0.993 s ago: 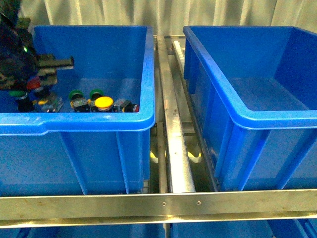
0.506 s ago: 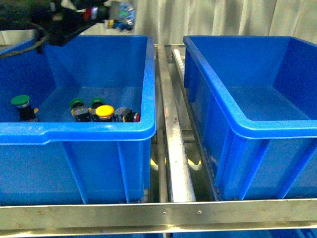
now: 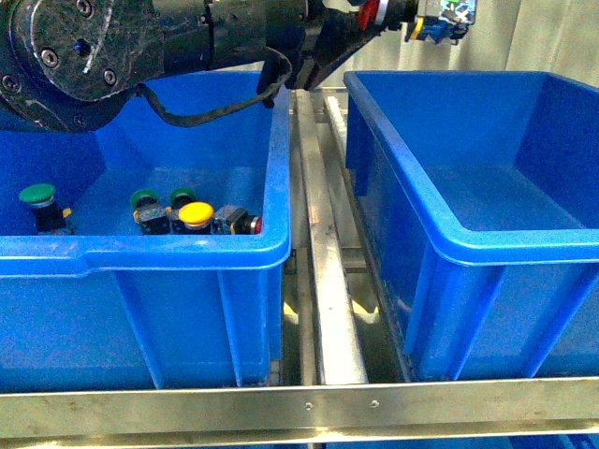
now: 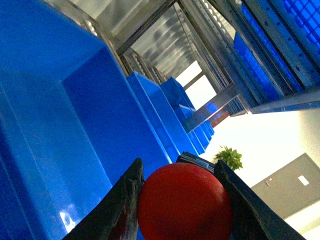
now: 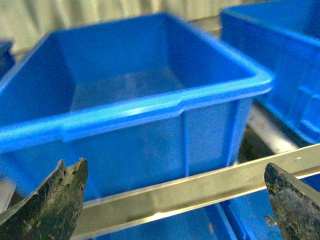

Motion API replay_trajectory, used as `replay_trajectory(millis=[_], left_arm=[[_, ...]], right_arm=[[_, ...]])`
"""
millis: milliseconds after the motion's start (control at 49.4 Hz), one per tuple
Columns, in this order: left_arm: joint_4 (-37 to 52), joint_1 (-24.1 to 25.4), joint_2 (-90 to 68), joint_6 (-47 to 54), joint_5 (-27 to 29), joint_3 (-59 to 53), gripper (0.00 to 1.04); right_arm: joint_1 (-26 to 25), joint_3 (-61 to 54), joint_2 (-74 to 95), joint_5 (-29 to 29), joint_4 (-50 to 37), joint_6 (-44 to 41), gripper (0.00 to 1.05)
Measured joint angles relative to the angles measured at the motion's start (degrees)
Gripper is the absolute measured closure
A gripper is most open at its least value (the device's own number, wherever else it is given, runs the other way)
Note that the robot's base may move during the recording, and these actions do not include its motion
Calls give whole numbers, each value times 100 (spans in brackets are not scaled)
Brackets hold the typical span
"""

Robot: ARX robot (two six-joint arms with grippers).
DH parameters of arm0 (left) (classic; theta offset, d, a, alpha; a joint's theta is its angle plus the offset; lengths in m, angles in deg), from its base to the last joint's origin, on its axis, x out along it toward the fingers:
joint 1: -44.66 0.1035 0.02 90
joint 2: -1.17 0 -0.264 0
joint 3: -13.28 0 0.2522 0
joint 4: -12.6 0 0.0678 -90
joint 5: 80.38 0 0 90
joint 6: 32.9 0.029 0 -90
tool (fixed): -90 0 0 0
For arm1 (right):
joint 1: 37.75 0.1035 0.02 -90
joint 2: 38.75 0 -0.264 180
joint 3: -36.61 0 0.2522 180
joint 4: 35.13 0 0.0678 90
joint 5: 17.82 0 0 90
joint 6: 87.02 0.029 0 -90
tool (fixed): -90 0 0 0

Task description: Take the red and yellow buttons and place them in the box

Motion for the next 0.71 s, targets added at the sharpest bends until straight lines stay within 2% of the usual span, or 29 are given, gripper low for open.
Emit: replay_trajectory(millis=[101, 162, 223, 263, 344, 446, 567, 709], left_arm=[[33, -2, 0, -20, 15, 0, 71], [59, -20, 0, -59, 4, -2, 71], [70, -50, 2, -98, 0, 0, 71], [103, -59, 2, -120, -15, -2, 71], [129, -101, 2, -144, -39, 4, 71], [175, -267, 0, -186, -140, 28, 71], [221, -402, -20, -234, -170, 146, 71], [245, -450, -111, -269, -177, 212, 71]], right_arm=[[-787, 684, 1569, 616, -1537, 929, 3], [-1268, 1231, 2358, 1021, -2039, 1558, 3], [-1637, 1851, 3187, 1298, -2430, 2601, 3], [-1692, 2269, 3788, 1322, -2605, 3436, 3], [-1436, 2820, 4776, 1145, -2756, 4863, 3], [-743, 3268, 5689, 671, -2754, 6161, 3], [52, 3805, 6310, 249, -2763, 6983, 3], [509, 4269, 6612, 118, -2688, 7335, 3]])
